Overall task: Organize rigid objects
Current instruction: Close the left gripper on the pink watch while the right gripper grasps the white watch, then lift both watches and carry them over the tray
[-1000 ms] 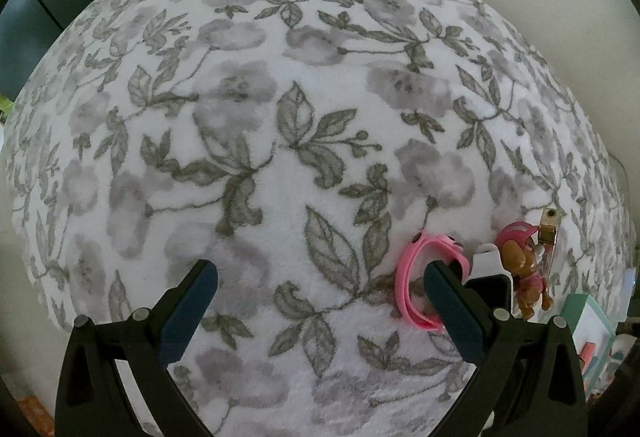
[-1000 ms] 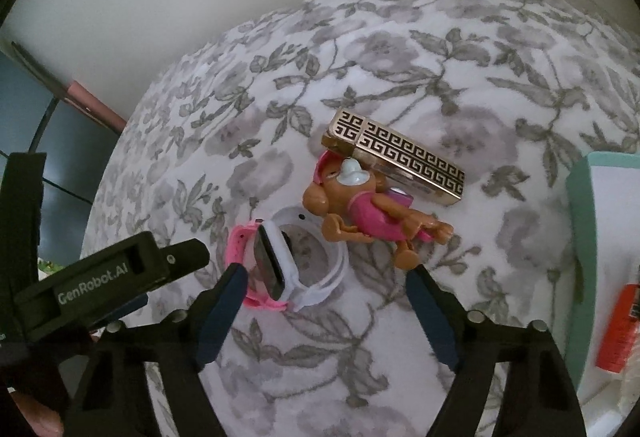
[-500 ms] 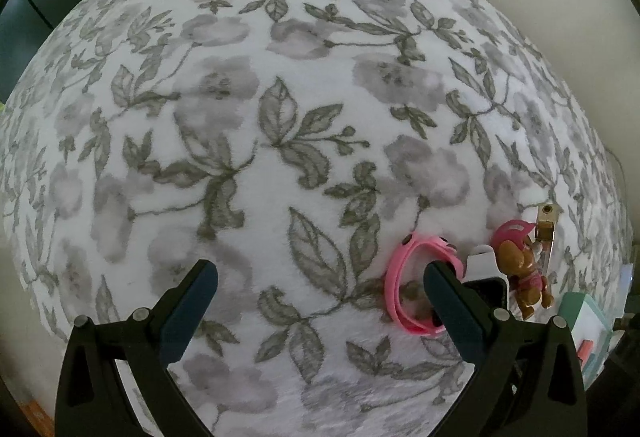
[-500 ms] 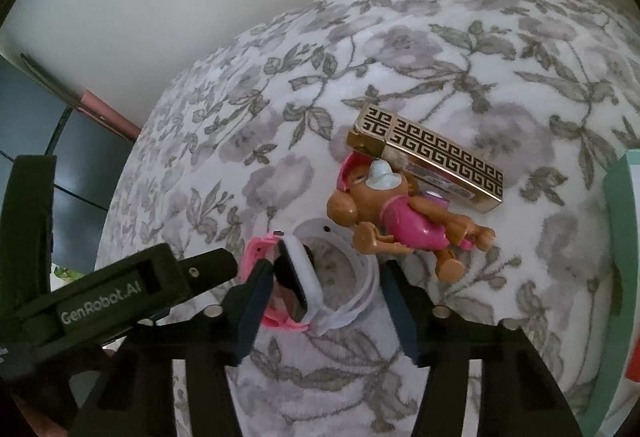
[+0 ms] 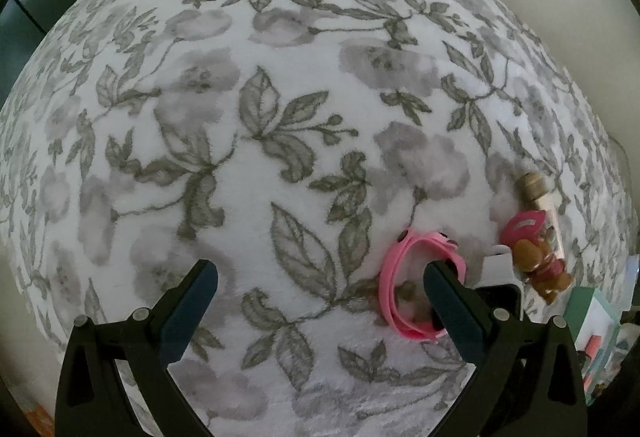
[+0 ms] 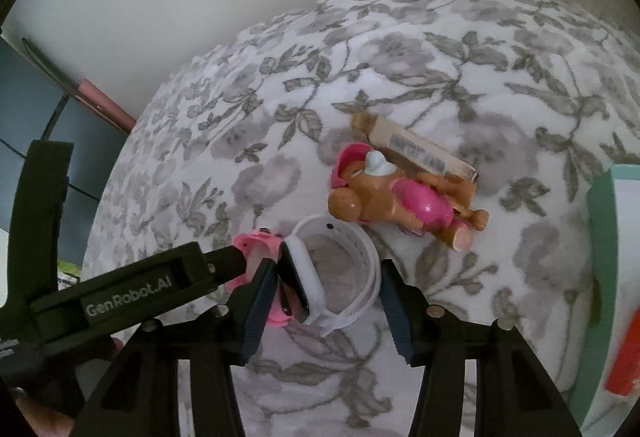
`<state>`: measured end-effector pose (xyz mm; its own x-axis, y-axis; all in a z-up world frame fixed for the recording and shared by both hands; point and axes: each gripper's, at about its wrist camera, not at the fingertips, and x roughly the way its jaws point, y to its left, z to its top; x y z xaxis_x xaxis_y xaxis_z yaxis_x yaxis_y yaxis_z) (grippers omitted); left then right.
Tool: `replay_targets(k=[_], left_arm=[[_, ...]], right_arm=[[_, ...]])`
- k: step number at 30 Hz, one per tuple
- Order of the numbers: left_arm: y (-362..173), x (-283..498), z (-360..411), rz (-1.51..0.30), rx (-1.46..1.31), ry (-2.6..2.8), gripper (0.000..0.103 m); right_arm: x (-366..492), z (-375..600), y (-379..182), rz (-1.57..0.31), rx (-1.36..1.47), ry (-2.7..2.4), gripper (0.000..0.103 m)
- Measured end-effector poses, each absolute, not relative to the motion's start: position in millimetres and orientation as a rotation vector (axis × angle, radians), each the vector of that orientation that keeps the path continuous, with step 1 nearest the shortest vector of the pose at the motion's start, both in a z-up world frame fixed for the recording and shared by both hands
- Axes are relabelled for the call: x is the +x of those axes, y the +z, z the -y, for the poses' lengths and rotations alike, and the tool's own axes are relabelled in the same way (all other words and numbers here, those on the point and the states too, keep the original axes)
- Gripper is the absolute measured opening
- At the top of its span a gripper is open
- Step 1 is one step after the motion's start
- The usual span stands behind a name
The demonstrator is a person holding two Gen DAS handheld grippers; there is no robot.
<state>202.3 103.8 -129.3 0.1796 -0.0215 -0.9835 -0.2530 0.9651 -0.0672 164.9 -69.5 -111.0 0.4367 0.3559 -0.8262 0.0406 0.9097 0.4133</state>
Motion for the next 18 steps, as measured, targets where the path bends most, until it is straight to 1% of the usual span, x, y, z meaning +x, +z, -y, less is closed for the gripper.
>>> replay_targets(k=[2, 4, 9, 10, 12, 13, 16, 18], left_arm=[[-131.1, 202.4, -98.8, -1.38, -0.212, 0.164, 0.102], [-133.8, 202.0, -92.9, -1.376, -0.18, 0.161, 0.1], [-139.1, 201.3, -80.3, -1.379, -0.189, 0.135, 0.075], [-140.4, 201.1, -78.2, -1.379, -0.186, 0.133, 0.072], [-140.3, 199.7, -76.6, -1.373, -0.17, 0.141, 0.061], [-140.6, 199.5, -74.9, -1.369, -0.158, 0.144, 0.059], [-138.2, 197.9, -70.8, -1.355, -0.148, 0.126, 0.045], [-137.5, 197.5, -65.3, -1.349, -0.148, 0.113, 0.03]], right_arm=[[164.5, 71.8, -111.0, -1.112, 0.406, 0.201, 0.054], [164.2, 73.3, -111.1, -1.117, 0.4, 0.199, 0.054], [163.0, 72.7, -110.3, -1.123, 0.361, 0.193, 0.054], [162.5, 71.9, -109.9, -1.124, 0.354, 0.196, 0.054], [161.3, 70.2, -108.9, -1.126, 0.329, 0.198, 0.054], [161.0, 69.8, -108.7, -1.127, 0.322, 0.197, 0.054], [161.2, 72.2, -109.0, -1.131, 0.332, 0.204, 0.054], [160.5, 72.9, -108.8, -1.134, 0.332, 0.207, 0.054]])
